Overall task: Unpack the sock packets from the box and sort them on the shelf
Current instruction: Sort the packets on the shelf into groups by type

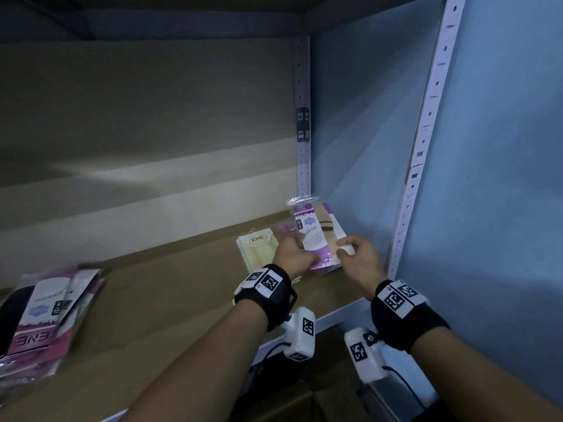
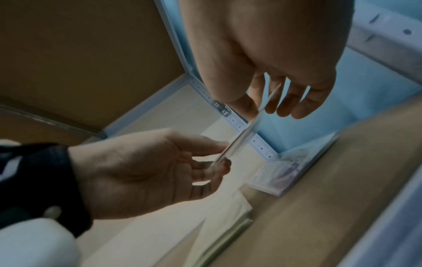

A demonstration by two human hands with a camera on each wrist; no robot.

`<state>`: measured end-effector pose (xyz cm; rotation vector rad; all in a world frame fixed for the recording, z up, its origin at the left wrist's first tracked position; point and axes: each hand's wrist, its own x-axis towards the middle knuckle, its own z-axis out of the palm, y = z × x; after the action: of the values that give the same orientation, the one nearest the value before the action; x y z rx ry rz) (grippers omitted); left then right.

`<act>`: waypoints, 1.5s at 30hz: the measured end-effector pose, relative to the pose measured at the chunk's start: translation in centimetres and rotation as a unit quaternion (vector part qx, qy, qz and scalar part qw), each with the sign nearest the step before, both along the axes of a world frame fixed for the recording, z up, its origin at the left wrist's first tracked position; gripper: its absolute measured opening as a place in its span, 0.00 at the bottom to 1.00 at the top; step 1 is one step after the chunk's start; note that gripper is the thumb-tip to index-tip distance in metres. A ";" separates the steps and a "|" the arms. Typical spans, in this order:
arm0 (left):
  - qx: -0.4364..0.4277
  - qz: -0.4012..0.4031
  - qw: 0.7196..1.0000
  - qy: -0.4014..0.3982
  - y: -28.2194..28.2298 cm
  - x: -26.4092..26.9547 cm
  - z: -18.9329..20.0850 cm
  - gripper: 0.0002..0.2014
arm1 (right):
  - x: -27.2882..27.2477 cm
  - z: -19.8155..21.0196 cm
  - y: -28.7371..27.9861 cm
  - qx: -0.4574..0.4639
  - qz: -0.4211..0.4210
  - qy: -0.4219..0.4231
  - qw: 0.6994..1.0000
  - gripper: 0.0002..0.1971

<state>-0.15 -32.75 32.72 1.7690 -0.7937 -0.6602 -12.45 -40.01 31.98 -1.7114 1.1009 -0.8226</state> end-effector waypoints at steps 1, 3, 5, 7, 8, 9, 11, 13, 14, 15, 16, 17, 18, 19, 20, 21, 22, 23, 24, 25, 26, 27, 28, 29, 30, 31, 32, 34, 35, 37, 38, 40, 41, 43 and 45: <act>0.038 -0.009 0.999 -0.030 -0.6 0.4 -0.5 0.21 | 0.4 -0.5 -0.8 -0.007 0.007 0.027 1.000 0.09; 0.097 -0.027 0.992 -0.075 -1.6 1.0 -1.3 0.23 | 1.2 -1.6 -2.2 -0.029 0.016 0.061 0.998 0.09; 0.139 -0.037 0.982 -0.122 -2.4 1.5 -2.1 0.24 | 2.0 -2.6 -3.5 -0.050 0.014 0.087 0.995 0.09; 0.165 -0.046 0.972 -0.162 -3.2 1.8 -2.7 0.25 | 2.7 -3.6 -4.3 -0.071 0.027 0.138 0.987 0.10; 0.175 -0.050 0.968 -0.172 -3.5 1.9 -2.8 0.26 | 3.0 -4.1 -4.7 -0.075 0.036 0.160 0.984 0.11; 0.184 -0.053 0.966 -0.176 -3.8 2.0 -2.9 0.26 | 3.2 -4.5 -5.1 -0.072 0.044 0.172 0.981 0.12; 0.199 -0.065 0.961 -0.179 -4.3 2.1 -2.9 0.25 | 3.3 -4.9 -5.6 -0.062 0.051 0.184 0.980 0.14; 0.214 -0.076 0.956 -0.184 -4.8 2.0 -2.8 0.23 | 3.3 -5.2 -6.0 -0.050 0.056 0.192 0.979 0.18; 0.219 -0.081 0.953 -0.191 -5.1 1.9 -2.8 0.22 | 3.3 -5.2 -6.0 -0.045 0.058 0.196 0.978 0.19; 0.225 -0.084 0.951 -0.196 -5.2 1.8 -2.6 0.22 | 3.3 -5.0 -6.0 -0.048 0.057 0.206 0.976 0.19; 0.229 -0.087 0.949 -0.201 -5.4 1.6 -2.7 0.22 | 3.3 -5.2 -6.0 -0.053 0.058 0.224 0.971 0.20; 0.236 -0.089 0.946 -0.204 -5.6 1.5 -2.7 0.21 | 3.3 -5.2 -6.1 -0.062 0.060 0.247 0.965 0.20; 0.242 -0.094 0.942 -0.212 -5.7 1.3 -2.7 0.21 | 3.3 -5.4 -6.1 -0.071 0.064 0.267 0.959 0.21; 0.248 -0.097 0.939 -0.218 -5.8 1.2 -2.7 0.20 | 3.2 -5.5 -6.1 -0.079 0.066 0.281 0.954 0.21; 0.253 -0.098 0.936 -0.224 -5.9 1.2 -2.7 0.19 | 3.2 -5.6 -6.1 -0.084 0.066 0.287 0.952 0.21; 0.260 -0.096 0.934 -0.227 -6.0 1.1 -2.8 0.18 | 3.1 -5.7 -6.1 -0.086 0.067 0.294 0.950 0.21; 0.265 -0.094 0.931 -0.234 -6.0 0.9 -2.7 0.17 | 3.0 -5.8 -6.0 -0.089 0.069 0.297 0.948 0.21; 0.271 -0.093 0.928 -0.238 -6.1 0.8 -2.6 0.15 | 2.9 -5.7 -6.0 -0.088 0.072 0.299 0.947 0.21; 0.276 -0.091 0.927 -0.237 -6.1 0.7 -2.6 0.15 | 2.8 -5.5 -5.9 -0.087 0.077 0.299 0.947 0.21; 0.276 -0.091 0.928 -0.233 -6.0 0.5 -2.6 0.17 | 2.8 -5.4 -5.8 -0.084 0.080 0.298 0.948 0.22; 0.272 -0.092 0.929 -0.234 -5.9 0.3 -2.6 0.20 | 2.7 -5.3 -5.7 -0.084 0.079 0.289 0.950 0.22; 0.266 -0.091 0.930 -0.236 -5.7 0.1 -2.4 0.22 | 2.6 -5.0 -5.5 -0.086 0.074 0.275 0.955 0.22; 0.260 -0.089 0.931 -0.239 -5.4 -0.1 -2.4 0.24 | 2.5 -4.9 -5.4 -0.089 0.065 0.255 0.961 0.22; 0.252 -0.090 0.933 -0.240 -5.0 -0.1 -2.2 0.26 | 2.3 -4.7 -5.2 -0.090 0.057 0.241 0.965 0.22; 0.242 -0.092 0.937 -0.237 -4.5 -0.1 -2.0 0.27 | 2.2 -4.4 -4.9 -0.094 0.051 0.234 0.966 0.22; 0.230 -0.093 0.940 -0.235 -3.9 0.0 -1.6 0.27 | 2.1 -4.1 -4.6 -0.104 0.051 0.229 0.966 0.21; 0.220 -0.092 0.943 -0.233 -3.3 0.0 -1.2 0.27 | 2.0 -3.7 -4.2 -0.118 0.053 0.223 0.966 0.21; 0.194 -0.091 0.947 -0.241 -1.7 0.5 -0.1 0.27 | 2.1 -3.0 -3.4 -0.142 0.063 0.222 0.963 0.20; 0.181 -0.091 0.946 -0.252 -0.8 0.8 0.5 0.25 | 2.3 -2.6 -2.9 -0.152 0.072 0.224 0.960 0.20; 0.176 -0.085 0.939 -0.284 1.4 1.6 1.6 0.19 | 2.9 -1.8 -1.6 -0.166 0.094 0.222 0.956 0.21; 0.182 -0.080 0.932 -0.303 2.6 2.1 2.0 0.18 | 3.2 -1.2 -0.7 -0.175 0.105 0.222 0.953 0.21; 0.205 -0.065 0.917 -0.335 5.2 3.3 2.7 0.20 | 4.0 -0.1 1.2 -0.189 0.131 0.227 0.946 0.18; 0.224 -0.059 0.909 -0.346 6.6 3.9 2.9 0.20 | 4.5 0.3 2.2 -0.192 0.147 0.233 0.942 0.16; 0.266 -0.056 0.895 -0.353 9.6 5.2 3.4 0.17 | 5.5 1.0 4.1 -0.184 0.186 0.256 0.930 0.16; 0.308 -0.043 0.884 -0.349 12.6 6.7 3.8 0.16 | 6.7 1.7 6.0 -0.181 0.219 0.272 0.919 0.18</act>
<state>6.52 -20.11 36.52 2.6365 -1.2416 -0.3240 -5.72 -33.99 33.69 -2.4821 0.8802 -0.2705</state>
